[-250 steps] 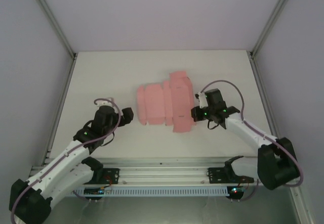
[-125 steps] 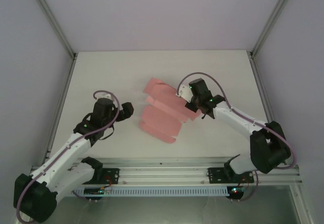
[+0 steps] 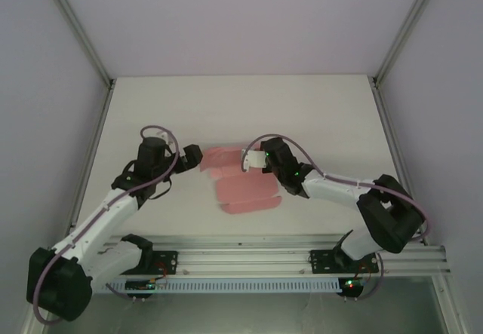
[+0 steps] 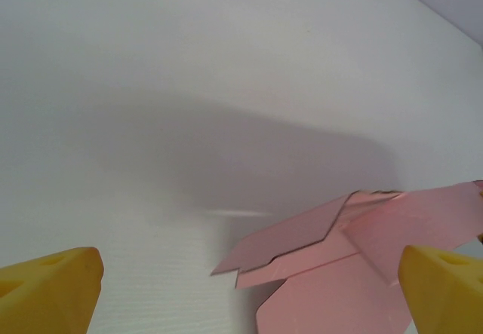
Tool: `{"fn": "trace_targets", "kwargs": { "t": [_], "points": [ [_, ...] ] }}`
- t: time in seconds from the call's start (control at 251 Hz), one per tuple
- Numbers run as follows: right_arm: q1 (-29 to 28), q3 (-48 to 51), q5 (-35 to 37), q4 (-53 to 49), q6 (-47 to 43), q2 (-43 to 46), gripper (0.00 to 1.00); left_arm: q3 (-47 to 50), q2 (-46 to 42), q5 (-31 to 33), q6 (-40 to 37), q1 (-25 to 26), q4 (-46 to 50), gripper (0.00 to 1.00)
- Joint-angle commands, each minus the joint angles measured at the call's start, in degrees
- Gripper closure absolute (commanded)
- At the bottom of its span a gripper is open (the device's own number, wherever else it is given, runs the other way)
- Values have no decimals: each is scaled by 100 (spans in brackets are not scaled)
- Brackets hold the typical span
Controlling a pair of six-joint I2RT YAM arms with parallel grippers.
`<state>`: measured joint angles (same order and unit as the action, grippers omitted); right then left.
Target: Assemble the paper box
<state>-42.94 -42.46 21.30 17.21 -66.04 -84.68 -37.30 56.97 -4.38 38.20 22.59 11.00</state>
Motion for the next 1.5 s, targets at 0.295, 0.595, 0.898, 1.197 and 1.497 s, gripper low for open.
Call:
{"fn": "trace_targets", "kwargs": {
  "t": [0.295,0.595,0.898,1.197,1.497],
  "points": [
    [-39,-191,-112,-592,323,74,100,-605,1343,-367,-1294,108,-547,0],
    [4,-462,-253,-1109,821,92,100,-808,1985,-123,-1775,666,-748,0],
    [26,-561,-607,-1342,1329,241,100,-647,2401,206,-1011,943,-1954,0],
    [261,-387,-1159,-1596,1885,726,100,-1,1882,590,-602,956,-2734,0],
    [610,-263,-1418,-1886,2040,1114,100,1111,-239,-856,-647,108,-2147,1]
  ]
}}
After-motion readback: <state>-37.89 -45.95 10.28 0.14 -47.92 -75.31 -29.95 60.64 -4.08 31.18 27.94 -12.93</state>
